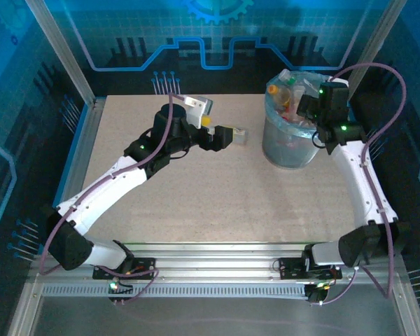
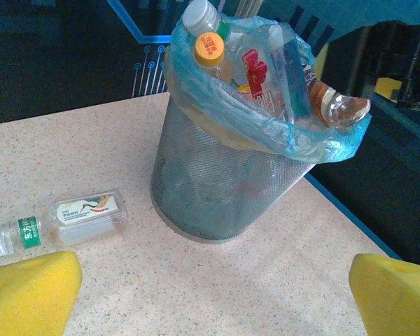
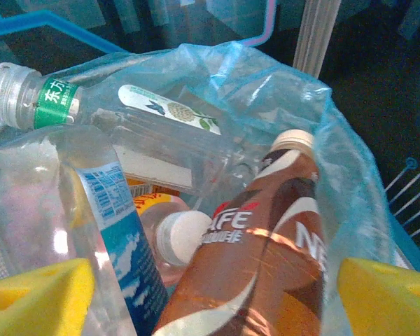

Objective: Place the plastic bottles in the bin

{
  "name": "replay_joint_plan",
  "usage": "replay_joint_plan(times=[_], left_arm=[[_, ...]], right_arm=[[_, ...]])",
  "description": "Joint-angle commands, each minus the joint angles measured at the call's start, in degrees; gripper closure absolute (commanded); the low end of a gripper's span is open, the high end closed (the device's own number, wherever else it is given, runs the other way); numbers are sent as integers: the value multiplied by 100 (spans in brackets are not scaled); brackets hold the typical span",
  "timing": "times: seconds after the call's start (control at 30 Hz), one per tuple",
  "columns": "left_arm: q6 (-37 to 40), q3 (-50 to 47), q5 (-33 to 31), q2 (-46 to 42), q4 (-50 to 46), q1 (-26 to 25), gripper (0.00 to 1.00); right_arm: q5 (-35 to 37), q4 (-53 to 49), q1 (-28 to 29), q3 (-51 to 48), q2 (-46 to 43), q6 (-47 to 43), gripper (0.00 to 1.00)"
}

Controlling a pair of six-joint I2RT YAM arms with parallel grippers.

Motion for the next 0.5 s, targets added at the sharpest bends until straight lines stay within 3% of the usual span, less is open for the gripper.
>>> replay_joint_plan(times=[0.0, 0.27, 0.47], left_arm=[[119, -99, -50, -207, -9, 31, 1], [7, -206, -51, -234, 40, 39, 1], [51, -245, -100, -302, -48, 43, 1]], right_arm=[[258, 185, 78, -79, -233, -49, 13], [172, 28, 26, -104, 162, -23, 37], [-196, 5, -137, -285, 401, 234, 41]])
